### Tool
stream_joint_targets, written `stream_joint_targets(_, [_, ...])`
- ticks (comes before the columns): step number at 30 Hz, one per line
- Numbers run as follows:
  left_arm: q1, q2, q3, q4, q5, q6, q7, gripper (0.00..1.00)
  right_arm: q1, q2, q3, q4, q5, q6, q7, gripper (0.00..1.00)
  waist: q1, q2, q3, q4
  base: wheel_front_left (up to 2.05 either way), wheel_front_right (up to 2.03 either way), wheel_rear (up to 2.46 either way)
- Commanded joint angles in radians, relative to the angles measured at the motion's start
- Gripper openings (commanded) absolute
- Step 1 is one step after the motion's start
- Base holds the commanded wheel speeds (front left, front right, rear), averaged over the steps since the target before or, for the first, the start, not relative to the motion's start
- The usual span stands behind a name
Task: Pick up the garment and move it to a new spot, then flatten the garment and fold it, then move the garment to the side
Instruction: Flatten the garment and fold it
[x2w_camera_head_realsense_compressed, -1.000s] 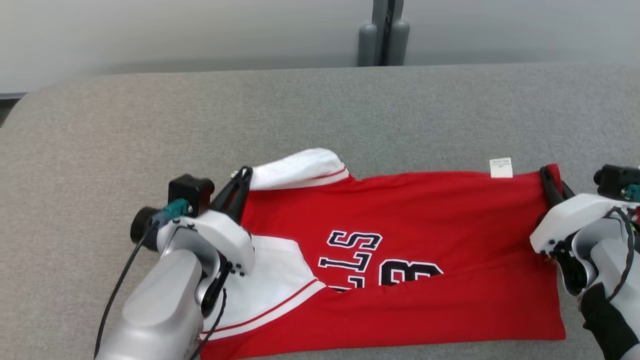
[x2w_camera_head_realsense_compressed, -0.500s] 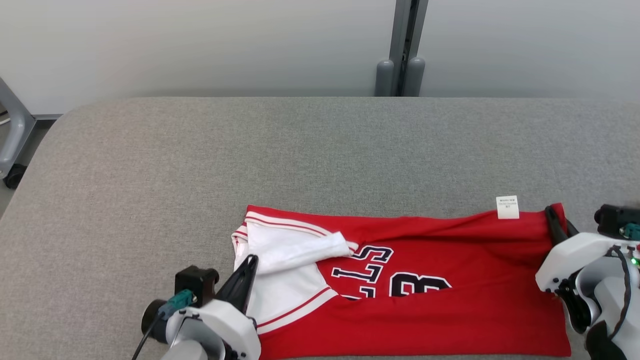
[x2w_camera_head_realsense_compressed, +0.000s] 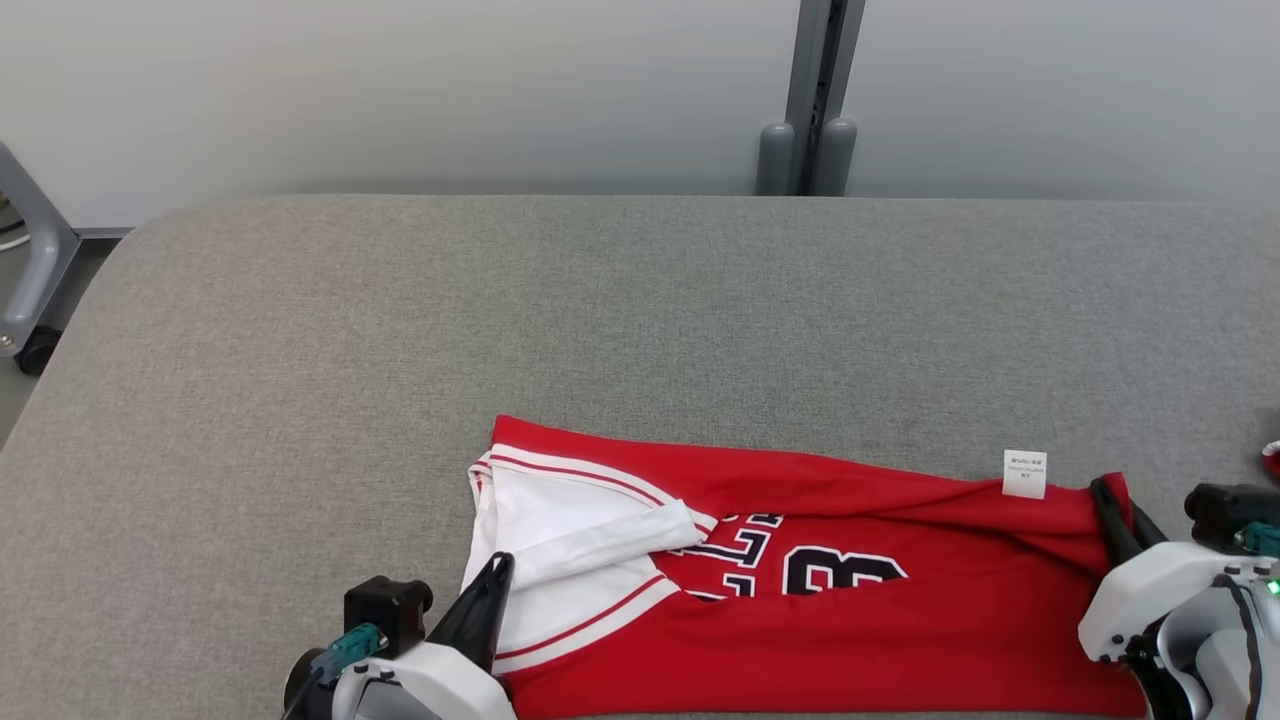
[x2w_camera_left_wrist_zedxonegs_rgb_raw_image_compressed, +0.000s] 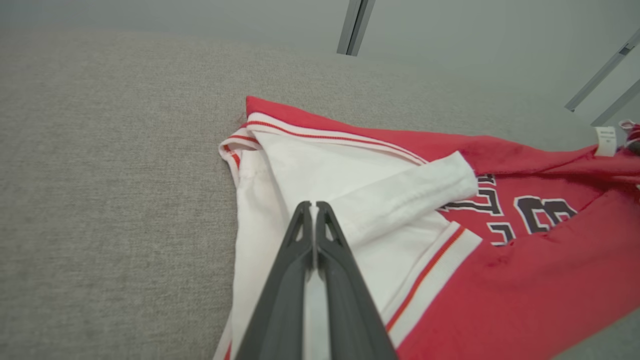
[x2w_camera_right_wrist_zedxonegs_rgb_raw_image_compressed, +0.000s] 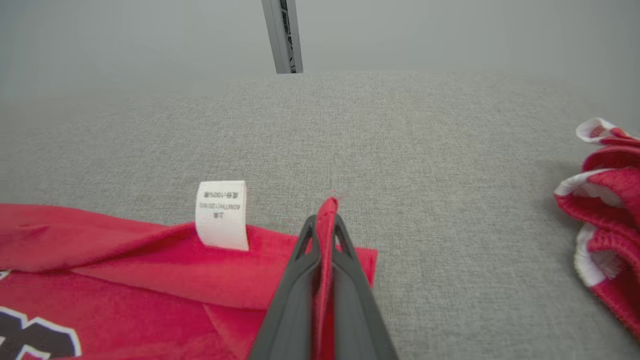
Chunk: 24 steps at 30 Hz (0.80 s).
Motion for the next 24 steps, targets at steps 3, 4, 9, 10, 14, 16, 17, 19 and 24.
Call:
stream_joint_targets(3, [0.019, 0.0, 0.007, 0.007, -0.006, -0.004, -0.001, 0.0, 0.042, 0.004, -0.025, -0.049, -0.024, 0.0, -0.007, 0.0, 0.0, 0.0, -0.006, -0.002, 0.0, 0.0, 0.0])
stream_joint_targets(4, [0.022, 0.0, 0.008, 0.01, -0.006, -0.005, -0.001, 0.0, 0.057, 0.009, -0.032, -0.065, -0.029, 0.0, -0.006, 0.0, 0.0, 0.0, -0.01, -0.004, 0.0, 0.0, 0.0])
stream_joint_targets(9, [0.033, -0.006, 0.015, 0.022, -0.007, -0.007, -0.001, 0.0, 0.116, 0.027, -0.073, -0.152, -0.074, 0.0, -0.006, 0.0, 0.0, 0.0, -0.031, -0.007, 0.0, 0.0, 0.0])
stream_joint_targets(10, [0.037, -0.007, 0.019, 0.024, -0.008, -0.007, -0.001, 0.0, 0.136, 0.034, -0.08, -0.165, -0.083, 0.0, -0.006, 0.0, 0.0, 0.0, -0.036, -0.007, 0.0, 0.0, 0.0])
stream_joint_targets(14, [0.044, -0.011, 0.028, 0.03, -0.004, -0.009, -0.001, 0.0, 0.184, 0.046, -0.102, -0.18, -0.109, 0.0, -0.006, 0.0, 0.0, 0.0, -0.05, -0.007, 0.0, 0.0, 0.0])
stream_joint_targets(16, [0.053, -0.012, 0.033, 0.032, -0.001, -0.011, -0.001, 0.0, 0.2, 0.055, -0.113, -0.174, -0.119, 0.0, -0.006, 0.0, 0.0, 0.0, -0.056, -0.007, 0.0, 0.0, 0.0])
stream_joint_targets(17, [0.058, -0.012, 0.035, 0.034, 0.001, -0.011, -0.001, 0.0, 0.206, 0.059, -0.12, -0.169, -0.12, 0.0, -0.006, 0.0, 0.0, 0.0, -0.058, -0.007, 0.0, 0.0, 0.0])
stream_joint_targets(19, [0.063, -0.011, 0.04, 0.036, 0.003, -0.012, -0.001, 0.0, 0.212, 0.064, -0.129, -0.16, -0.126, 0.0, -0.006, 0.0, 0.0, 0.0, -0.061, -0.007, 0.0, 0.0, 0.0])
stream_joint_targets(24, [0.076, -0.009, 0.056, 0.036, 0.021, 0.001, -0.001, 0.09, 0.205, 0.078, -0.179, -0.142, -0.129, 0.0, -0.006, 0.47, 0.0, 0.0, -0.063, -0.008, 0.0, 0.0, 0.0])
